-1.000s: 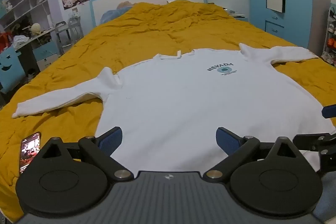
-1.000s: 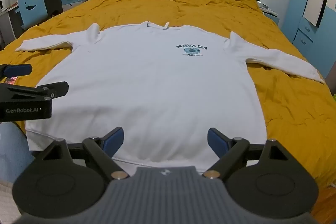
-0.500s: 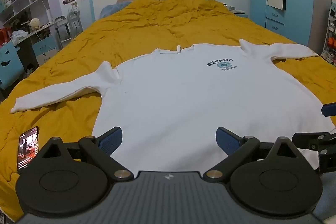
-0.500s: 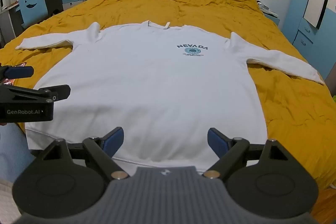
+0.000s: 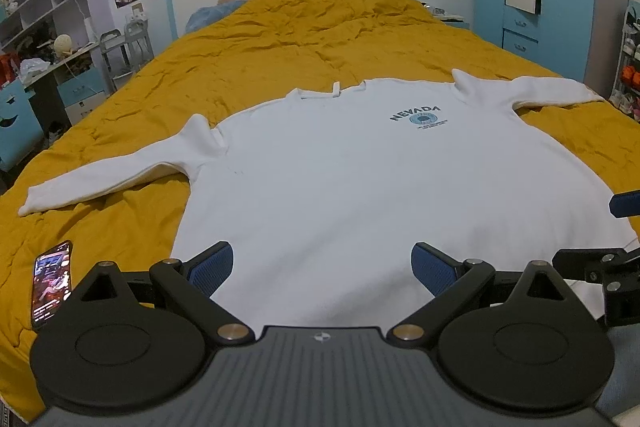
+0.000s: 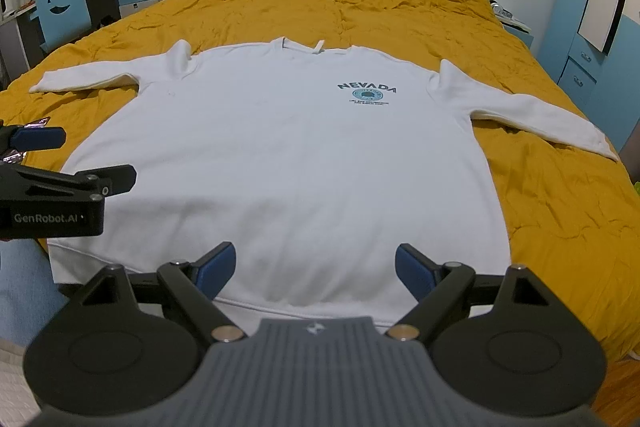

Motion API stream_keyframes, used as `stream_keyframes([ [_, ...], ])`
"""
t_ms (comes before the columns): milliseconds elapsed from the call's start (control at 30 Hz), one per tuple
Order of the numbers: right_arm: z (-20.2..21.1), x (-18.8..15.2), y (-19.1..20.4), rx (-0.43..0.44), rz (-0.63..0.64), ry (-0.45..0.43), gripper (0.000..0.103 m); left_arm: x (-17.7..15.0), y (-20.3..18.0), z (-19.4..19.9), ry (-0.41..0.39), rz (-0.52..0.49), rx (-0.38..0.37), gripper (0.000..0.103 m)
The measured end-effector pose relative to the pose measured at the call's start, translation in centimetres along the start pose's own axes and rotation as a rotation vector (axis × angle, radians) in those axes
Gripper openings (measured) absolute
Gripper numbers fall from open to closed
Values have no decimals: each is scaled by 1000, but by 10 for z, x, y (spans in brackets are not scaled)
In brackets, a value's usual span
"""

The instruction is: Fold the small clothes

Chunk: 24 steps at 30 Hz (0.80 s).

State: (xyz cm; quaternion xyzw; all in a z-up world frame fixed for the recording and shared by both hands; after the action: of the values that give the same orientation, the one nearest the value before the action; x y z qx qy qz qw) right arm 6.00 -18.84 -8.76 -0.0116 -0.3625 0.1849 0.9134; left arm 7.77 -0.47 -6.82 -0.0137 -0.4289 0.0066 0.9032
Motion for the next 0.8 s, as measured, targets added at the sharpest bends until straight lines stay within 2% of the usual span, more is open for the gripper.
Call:
stream_keyframes([
  [800,-2,-3,2,2,0,4,83,-2,1,0,5,-2,-1,103],
])
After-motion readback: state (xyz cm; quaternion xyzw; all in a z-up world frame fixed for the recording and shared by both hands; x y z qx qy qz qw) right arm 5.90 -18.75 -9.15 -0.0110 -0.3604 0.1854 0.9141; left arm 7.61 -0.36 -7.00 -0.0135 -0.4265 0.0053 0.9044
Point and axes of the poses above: each gripper's, at about its wrist camera, not at the fingertips, and z roughly against the way its jaws point, y to its left, x to its top, the point moved 10 cm from there along -z, roughly the way its jaws point, and after that the axes turned 11 degrees about z, right-handed, at the moved point
